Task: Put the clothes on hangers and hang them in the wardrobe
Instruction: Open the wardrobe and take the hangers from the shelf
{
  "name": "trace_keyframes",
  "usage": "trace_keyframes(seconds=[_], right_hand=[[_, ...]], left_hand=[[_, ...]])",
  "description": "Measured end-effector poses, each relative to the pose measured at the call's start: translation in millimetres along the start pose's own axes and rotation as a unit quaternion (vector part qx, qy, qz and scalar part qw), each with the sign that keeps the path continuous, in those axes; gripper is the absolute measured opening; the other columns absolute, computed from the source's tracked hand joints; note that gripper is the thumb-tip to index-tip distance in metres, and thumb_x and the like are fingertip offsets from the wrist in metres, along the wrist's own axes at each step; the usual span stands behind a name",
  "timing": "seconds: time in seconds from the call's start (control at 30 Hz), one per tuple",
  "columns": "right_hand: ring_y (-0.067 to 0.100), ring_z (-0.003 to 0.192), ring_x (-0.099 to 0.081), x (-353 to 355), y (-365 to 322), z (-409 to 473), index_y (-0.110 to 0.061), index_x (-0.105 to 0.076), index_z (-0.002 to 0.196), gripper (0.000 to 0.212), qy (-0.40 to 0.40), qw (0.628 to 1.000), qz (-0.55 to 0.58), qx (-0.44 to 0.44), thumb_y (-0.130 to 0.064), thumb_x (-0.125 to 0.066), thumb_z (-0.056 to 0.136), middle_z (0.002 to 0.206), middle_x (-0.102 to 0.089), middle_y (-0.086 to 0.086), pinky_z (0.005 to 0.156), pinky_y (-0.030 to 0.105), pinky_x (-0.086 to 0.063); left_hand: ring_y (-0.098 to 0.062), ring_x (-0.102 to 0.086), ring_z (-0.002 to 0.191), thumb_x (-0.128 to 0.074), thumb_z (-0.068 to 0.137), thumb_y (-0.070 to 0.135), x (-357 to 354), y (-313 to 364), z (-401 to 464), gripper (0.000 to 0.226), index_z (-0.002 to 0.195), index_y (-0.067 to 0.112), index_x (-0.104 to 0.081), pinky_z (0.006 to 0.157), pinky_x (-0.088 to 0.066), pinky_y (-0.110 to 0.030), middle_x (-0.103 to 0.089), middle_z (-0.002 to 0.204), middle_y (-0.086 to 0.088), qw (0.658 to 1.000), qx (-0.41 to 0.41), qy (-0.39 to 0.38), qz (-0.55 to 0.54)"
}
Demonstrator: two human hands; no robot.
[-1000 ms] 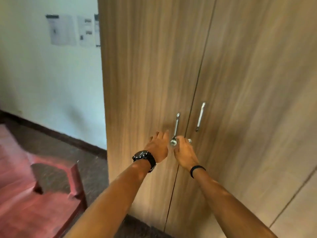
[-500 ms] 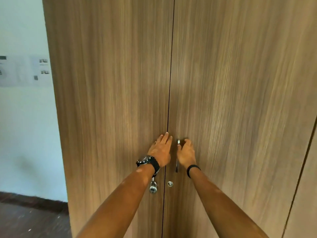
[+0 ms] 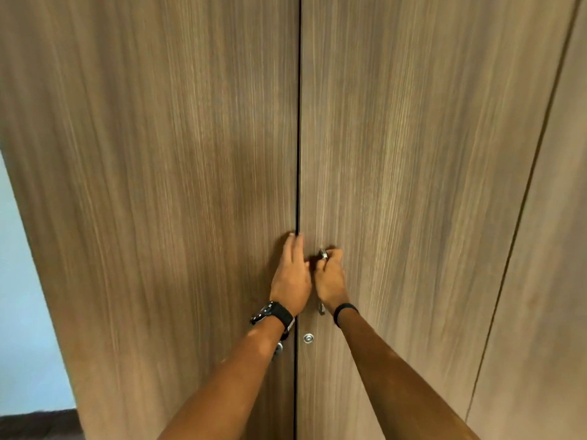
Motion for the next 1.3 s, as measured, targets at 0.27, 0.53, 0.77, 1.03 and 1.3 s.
trace_keyframes(seconds=[0.27, 0.53, 0.77, 1.03, 1.3], right_hand=[[-0.003, 0.067, -0.051, 55.3, -13.9, -81.1, -0.015, -0.041, 0.111, 0.016, 0.051, 0.997, 0.01, 0.054, -0.008, -0.032, 0.101, 0.082, -0.05, -0.009, 0.061, 0.008, -0.041], [0.01, 0.072, -0.055, 184.8, -10.4, -188.9, -0.021, -0.06, 0.103, 0.021, 0.173, 0.981, 0.036, 0.075, -0.015, -0.04, 0.102, 0.078, -0.06, -0.004, 0.072, 0.035, -0.048], [0.013, 0.106, -0.061, 331.7, -19.4, -247.5, -0.029, -0.069, 0.105, 0.026, 0.261, 0.962, -0.067, 0.031, -0.018, -0.048, 0.096, 0.109, -0.066, -0.005, 0.096, 0.045, -0.048], [0.003, 0.064, -0.06, 446.7, -30.6, -275.0, -0.018, -0.066, 0.081, 0.015, 0.302, 0.941, -0.141, 0.054, -0.031, -0.065, 0.089, 0.069, -0.067, -0.008, 0.061, 0.03, -0.05], [0.027, 0.083, -0.061, 557.3, 10.4, -242.0, -0.004, -0.064, 0.097, 0.016, 0.379, 0.892, -0.244, -0.034, -0.017, -0.053, 0.096, 0.087, -0.069, 0.01, 0.074, 0.033, -0.047]], left_hand=[[-0.017, -0.061, 0.103, -0.054, 0.096, 0.022, 14.6, 26.6, -57.9, 0.029, 0.12, 0.007, -0.058, 0.087, -0.047, -0.027, -0.065, 0.107, -0.002, 0.954, 0.146, -0.08, -0.251], [0.01, -0.062, 0.09, -0.063, 0.09, 0.011, 1.9, 152.3, -182.7, 0.026, 0.115, 0.012, -0.066, 0.079, -0.048, -0.008, -0.067, 0.102, 0.01, 0.915, 0.082, -0.042, -0.393], [-0.005, -0.062, 0.101, -0.061, 0.089, 0.004, -52.8, 265.4, -244.9, 0.031, 0.119, 0.01, -0.064, 0.086, -0.05, -0.014, -0.061, 0.106, 0.01, 0.901, -0.034, -0.056, -0.429], [-0.01, -0.038, 0.135, -0.047, 0.093, 0.021, -143.0, 371.3, -273.1, 0.05, 0.142, 0.012, -0.042, 0.109, -0.027, -0.01, -0.039, 0.146, 0.005, 0.904, -0.196, -0.132, -0.357], [-0.025, -0.047, 0.131, -0.055, 0.083, -0.012, -226.1, 458.1, -254.8, 0.061, 0.14, 0.007, -0.044, 0.104, -0.044, -0.036, -0.044, 0.146, -0.009, 0.906, -0.296, -0.178, -0.244]])
Point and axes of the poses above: each hand's wrist, its own z-axis towards the middle knuckle, its own x-axis out of the back of the hand, y = z × x, the point moved 1 cm from there along z, towards the middle knuckle
